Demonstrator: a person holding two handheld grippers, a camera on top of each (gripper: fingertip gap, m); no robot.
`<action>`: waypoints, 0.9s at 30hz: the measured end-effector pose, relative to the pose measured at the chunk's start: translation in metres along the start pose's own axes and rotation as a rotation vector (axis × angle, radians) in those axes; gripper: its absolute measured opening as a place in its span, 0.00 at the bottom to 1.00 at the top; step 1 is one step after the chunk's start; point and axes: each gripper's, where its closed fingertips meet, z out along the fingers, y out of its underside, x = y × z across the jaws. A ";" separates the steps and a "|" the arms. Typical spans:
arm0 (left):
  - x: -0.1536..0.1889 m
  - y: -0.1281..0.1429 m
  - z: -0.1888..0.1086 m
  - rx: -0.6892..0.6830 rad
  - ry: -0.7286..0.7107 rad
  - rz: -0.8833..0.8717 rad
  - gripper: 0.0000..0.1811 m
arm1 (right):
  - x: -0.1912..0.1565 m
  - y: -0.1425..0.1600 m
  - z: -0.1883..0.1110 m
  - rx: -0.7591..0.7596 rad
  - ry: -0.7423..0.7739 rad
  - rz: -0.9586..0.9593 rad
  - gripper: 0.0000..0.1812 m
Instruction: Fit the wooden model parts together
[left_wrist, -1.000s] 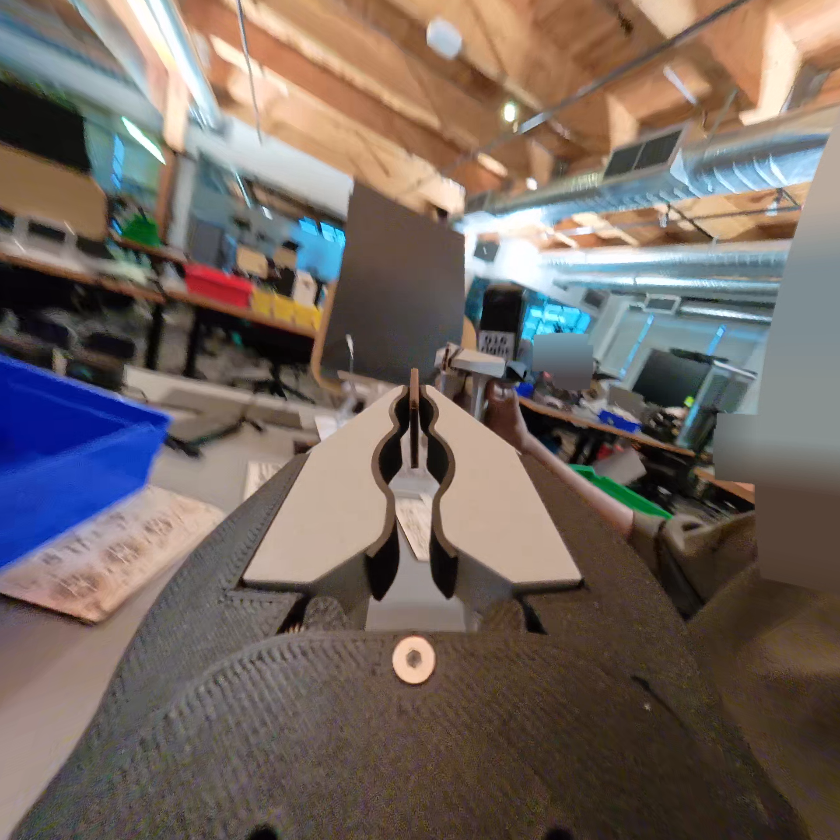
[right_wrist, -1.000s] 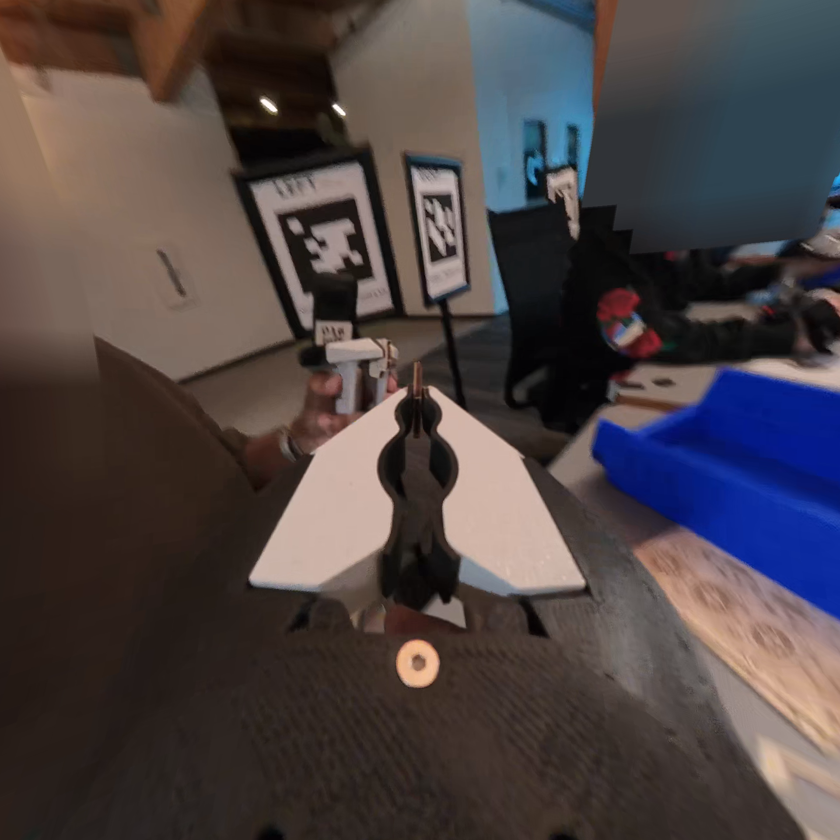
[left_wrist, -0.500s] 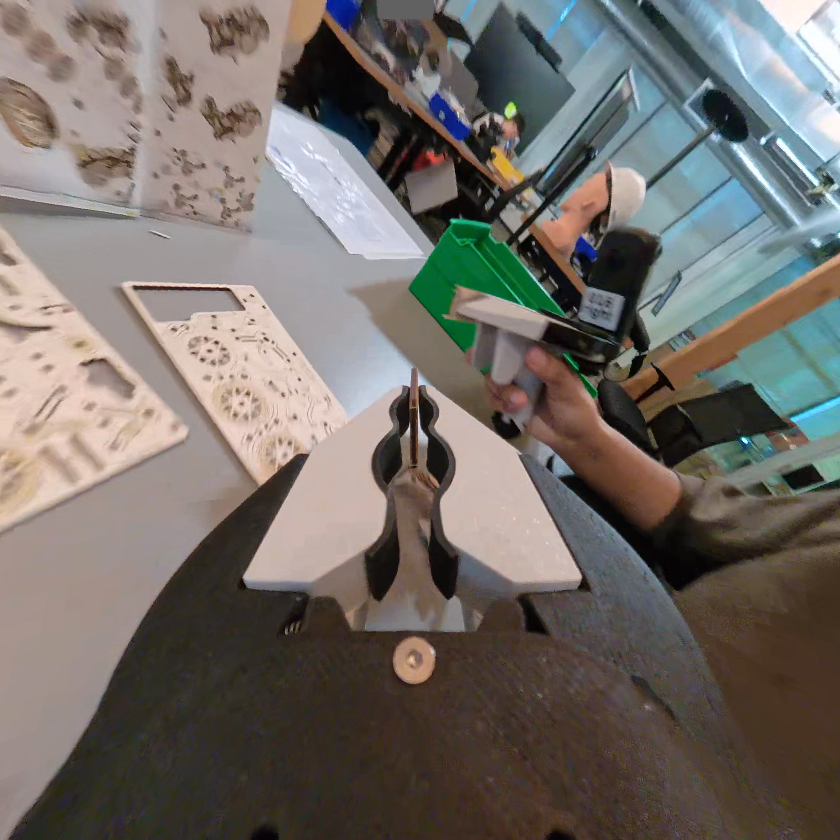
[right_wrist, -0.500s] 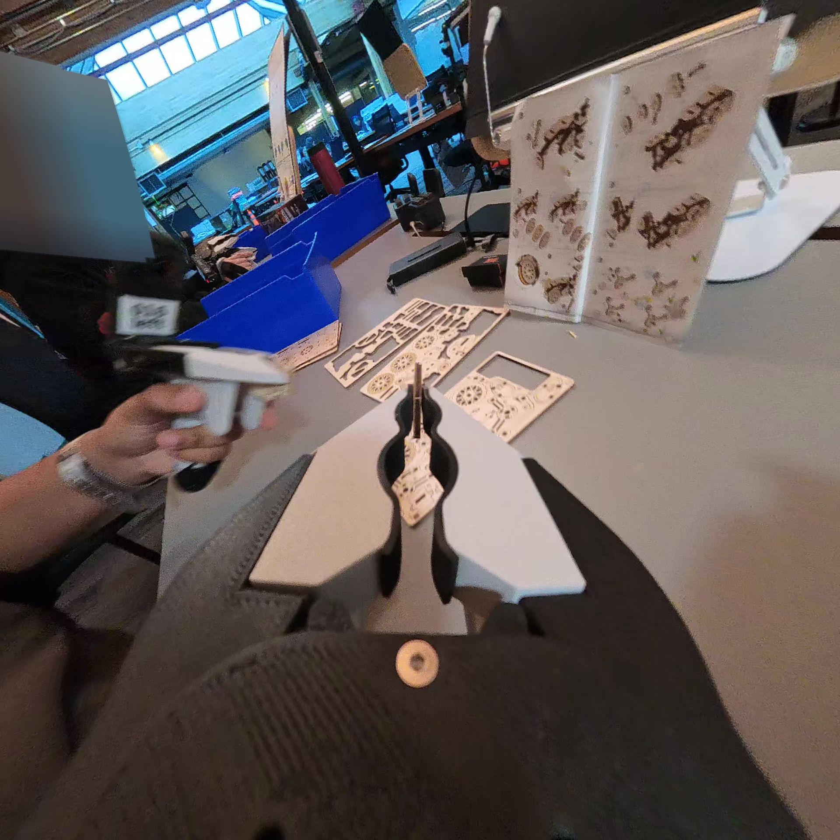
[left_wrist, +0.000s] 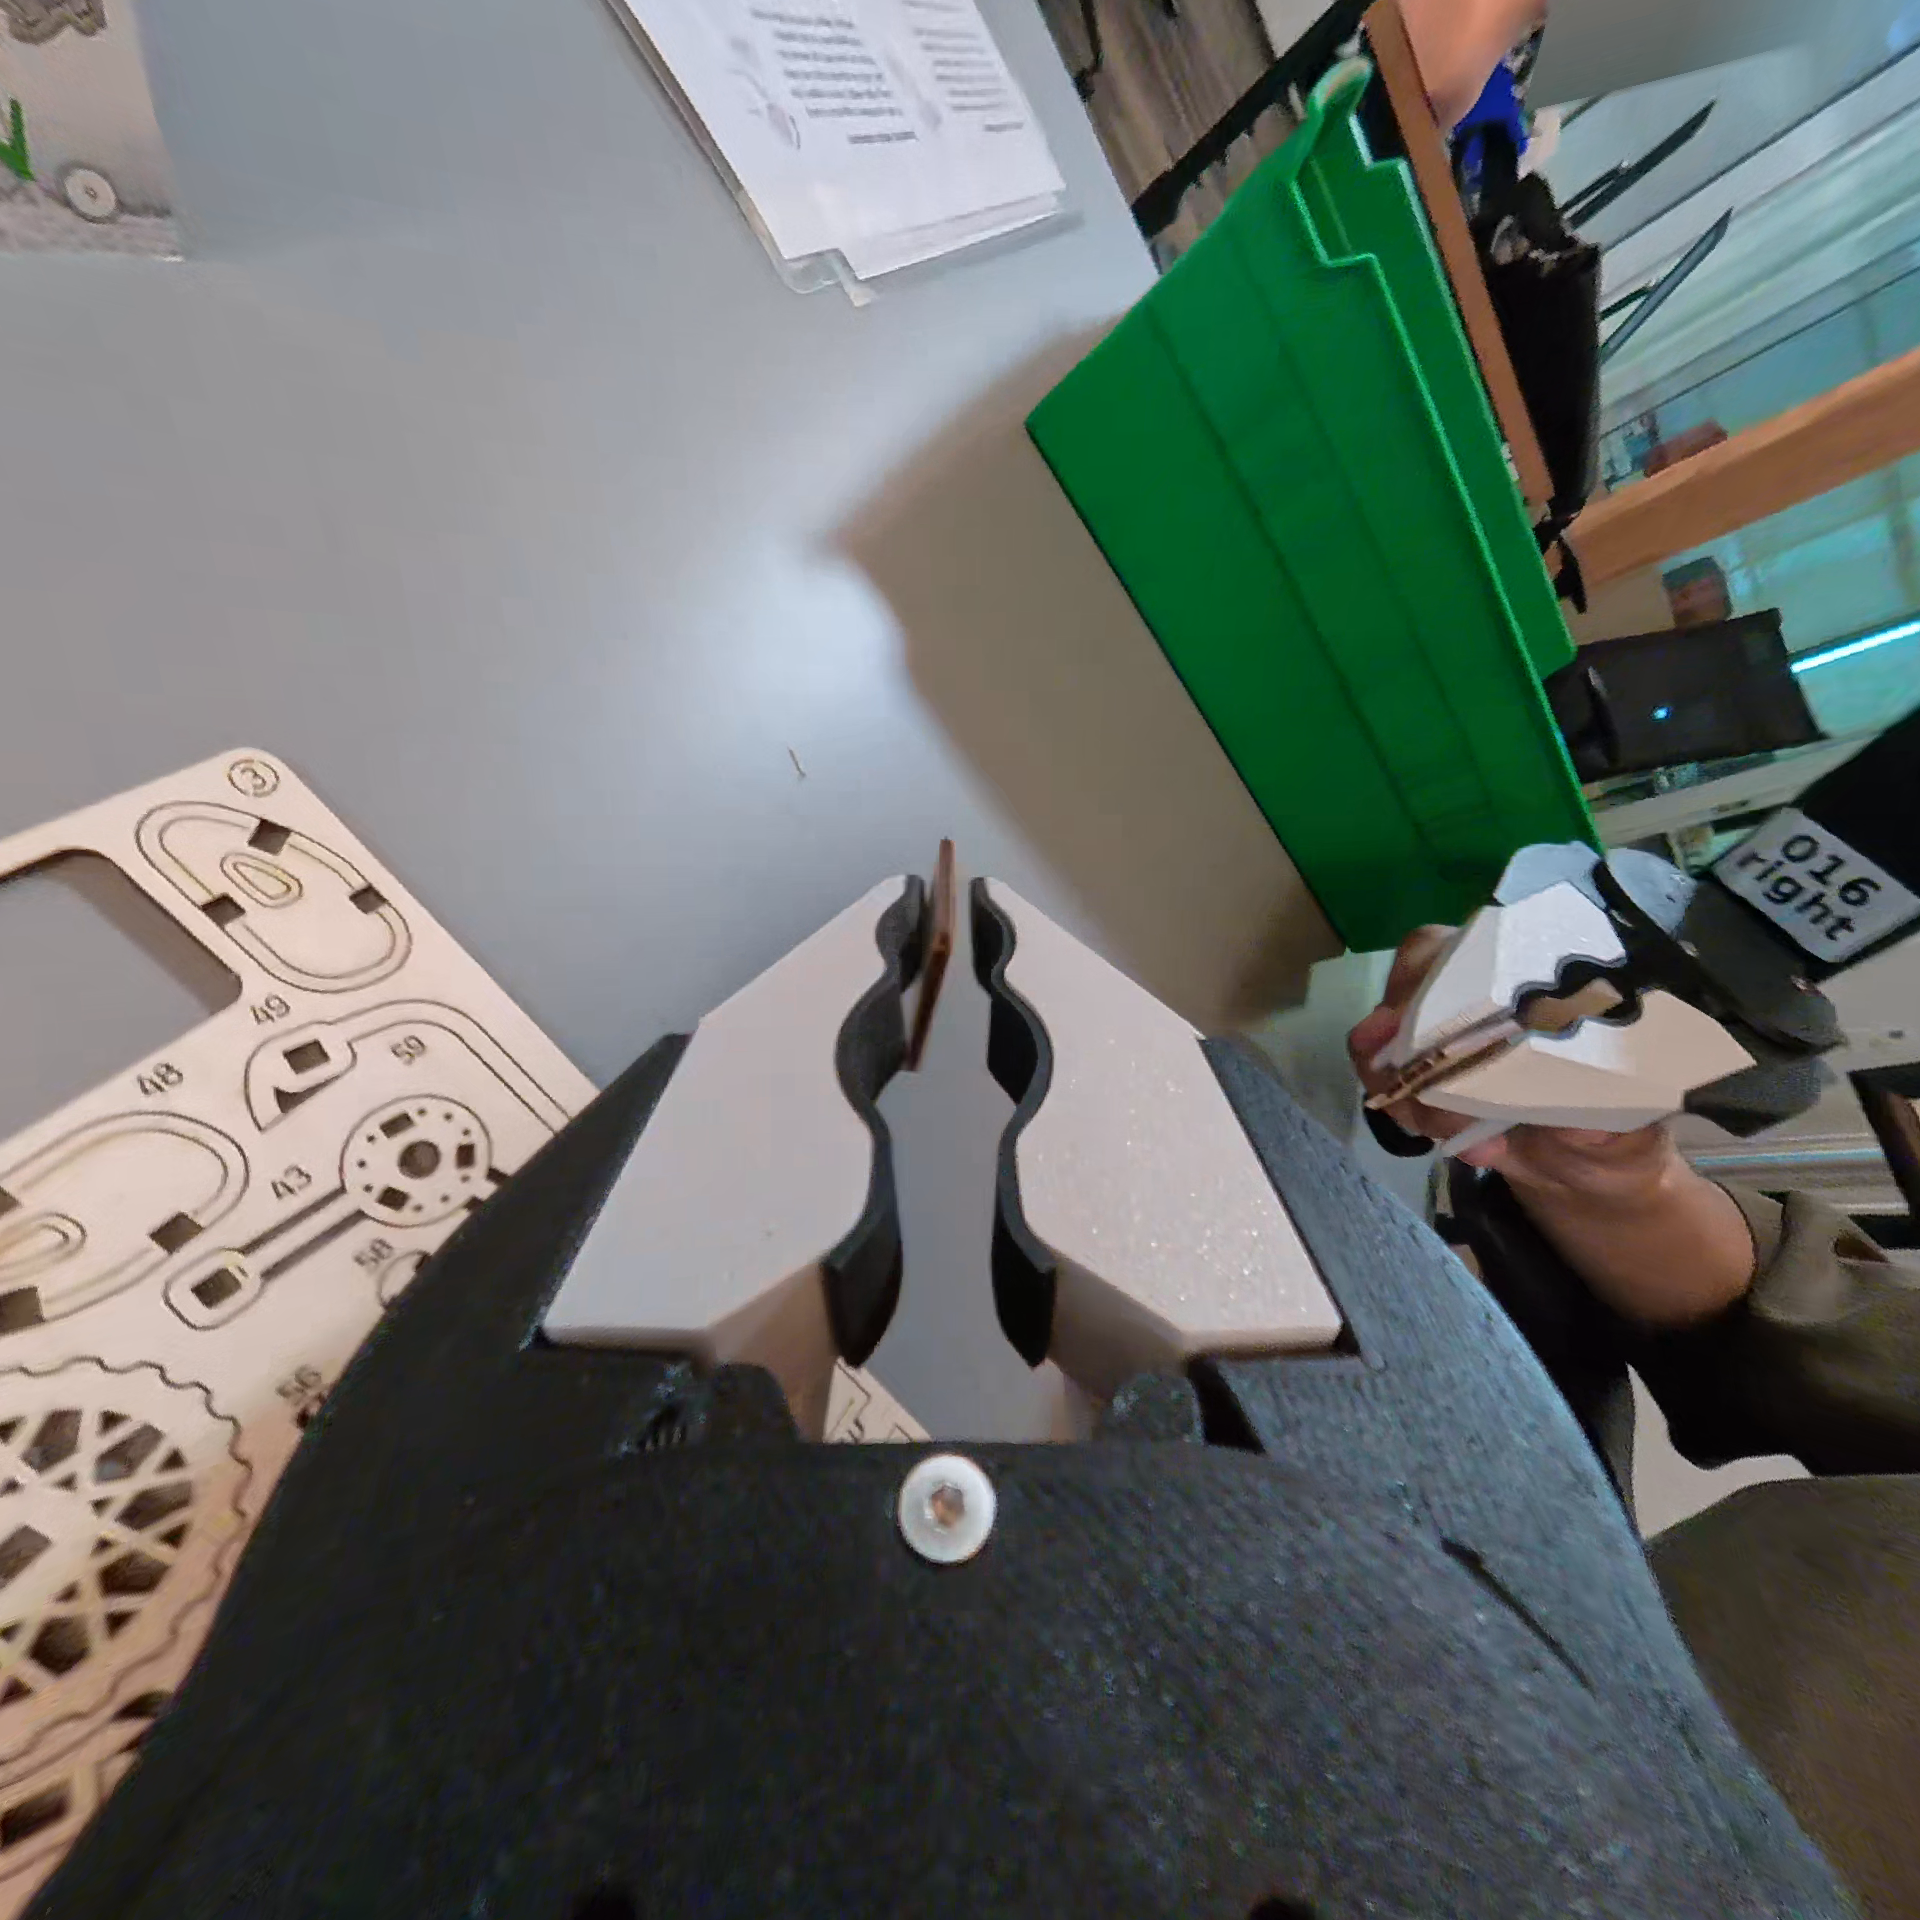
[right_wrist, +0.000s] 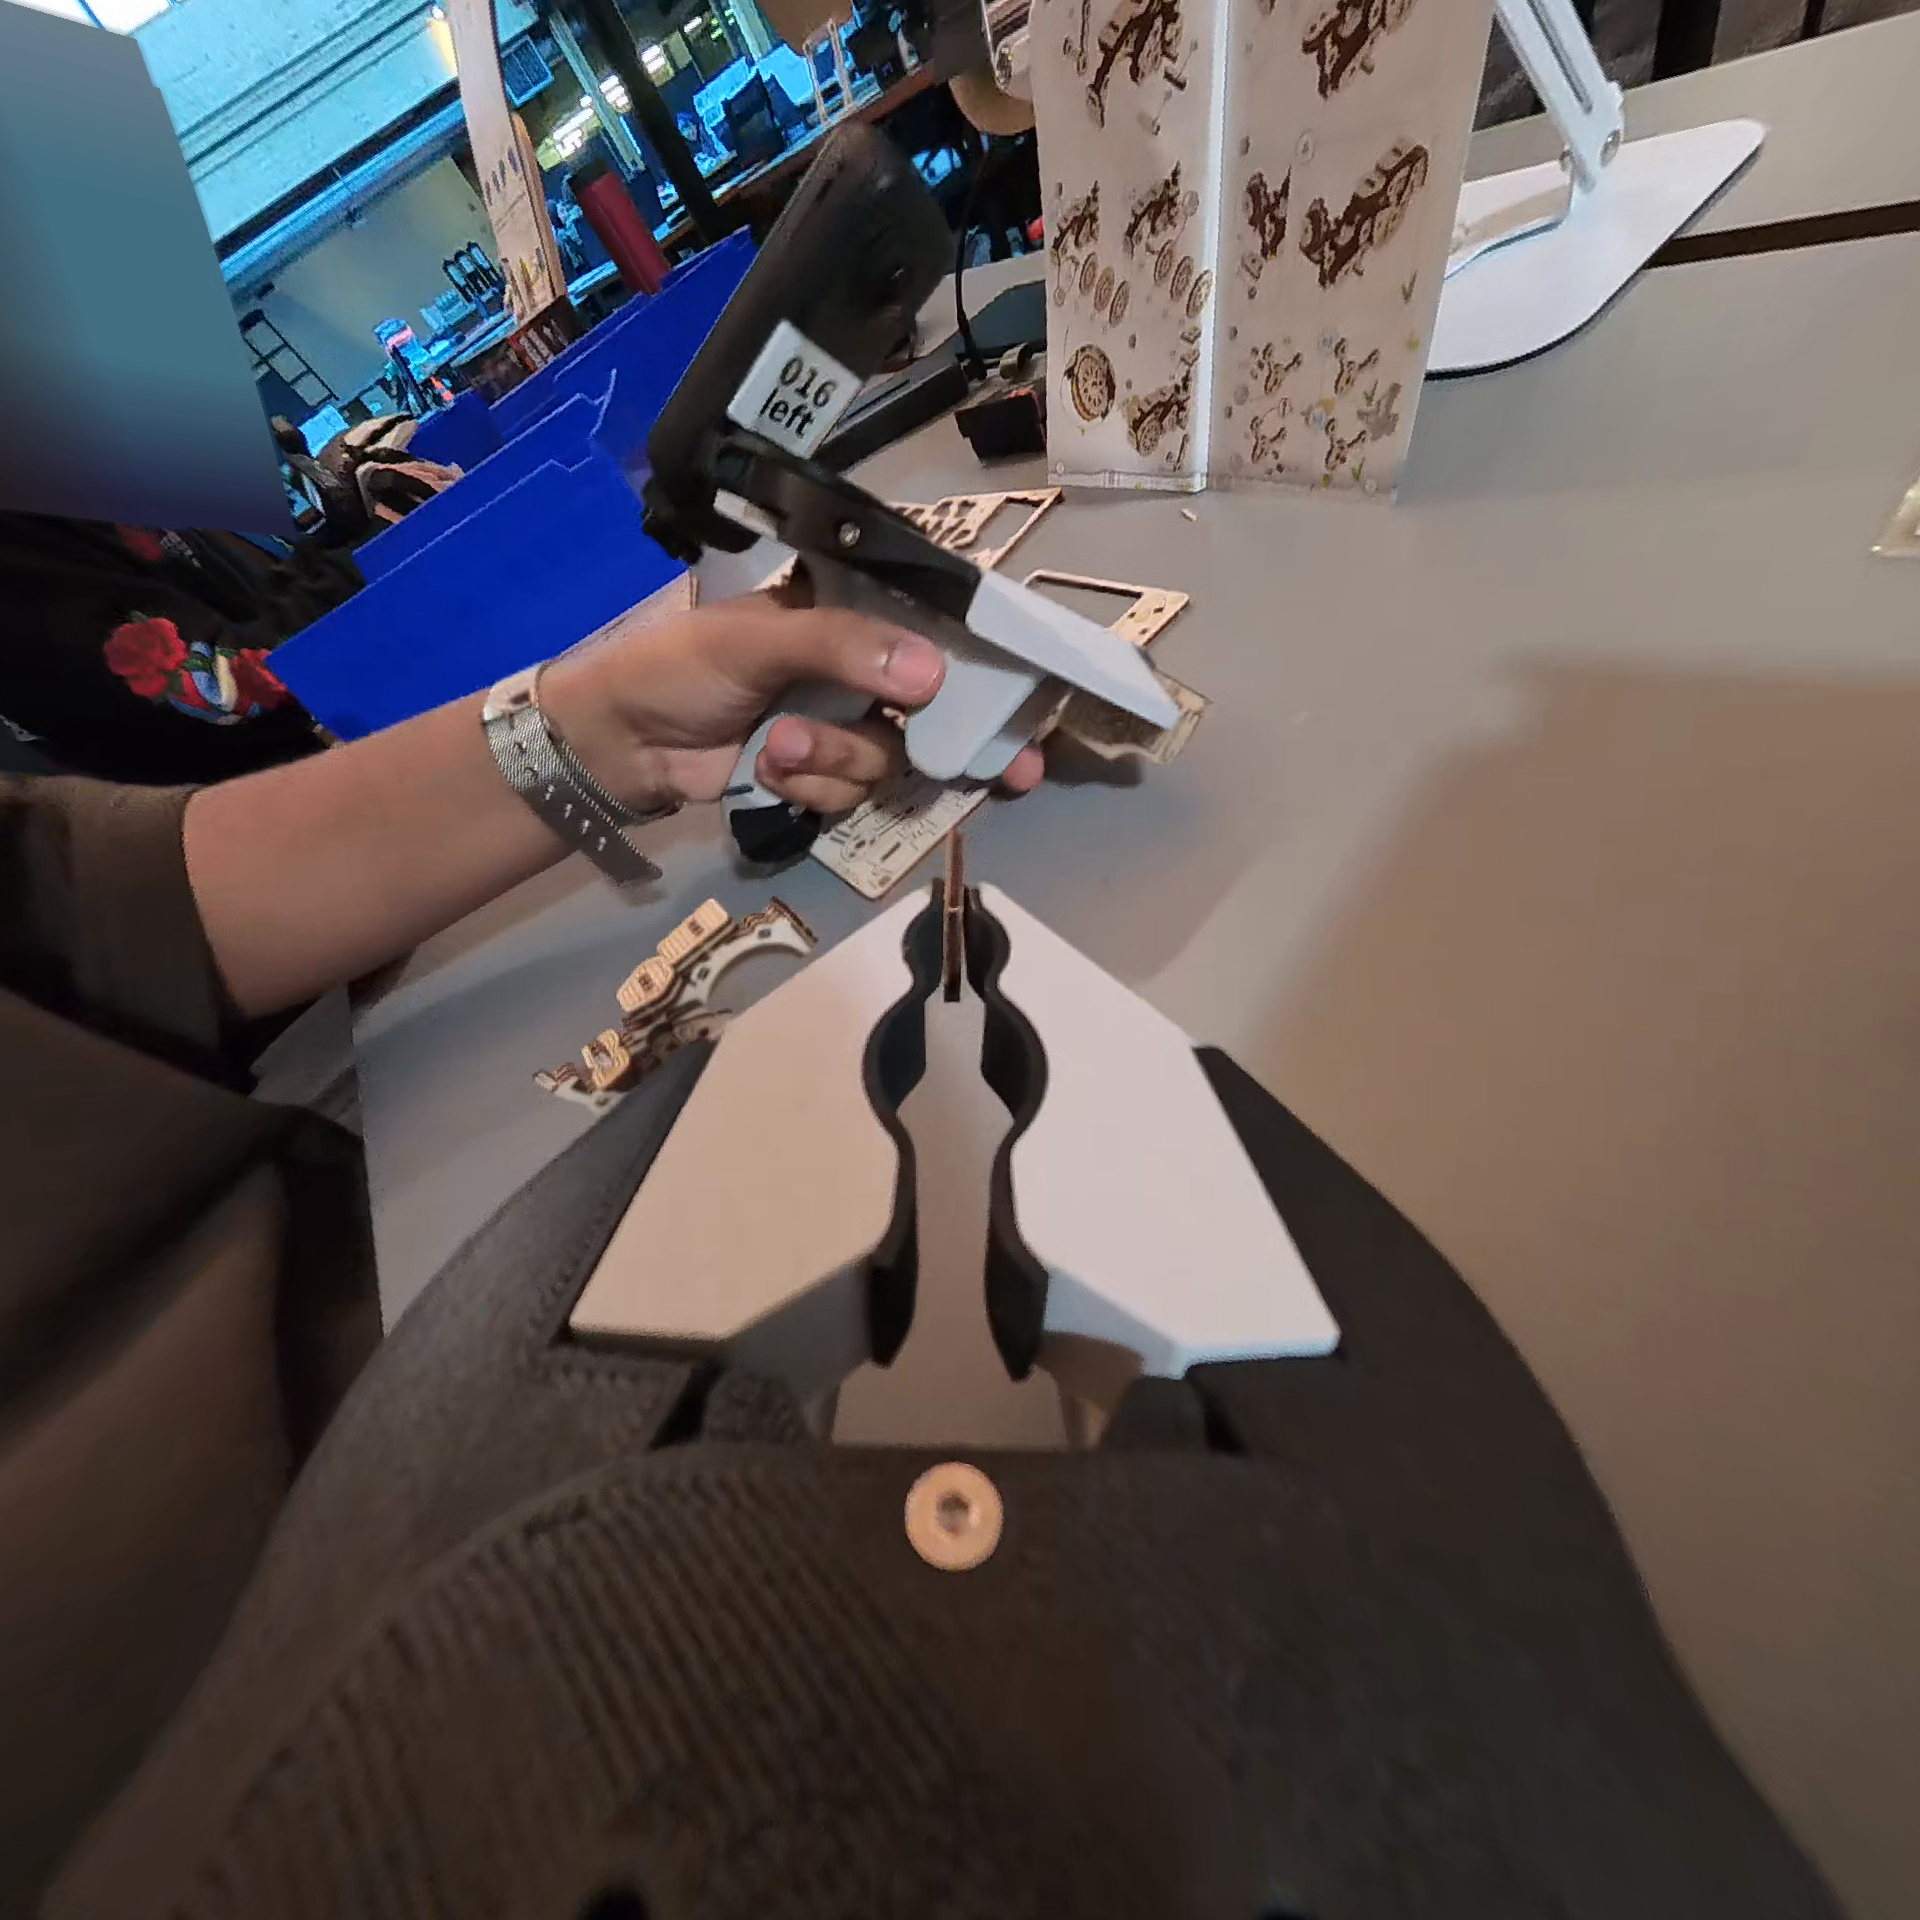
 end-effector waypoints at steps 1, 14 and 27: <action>-0.003 -0.001 0.001 -0.009 -0.018 0.008 0.08 | 0.000 0.002 -0.002 -0.005 0.006 -0.009 0.00; 0.049 0.000 -0.071 0.246 0.009 0.294 0.18 | 0.004 0.011 0.000 -0.024 0.008 -0.065 0.00; 0.059 0.037 -0.107 0.301 0.253 0.244 0.14 | -0.060 -0.034 0.077 0.062 -0.365 0.100 0.00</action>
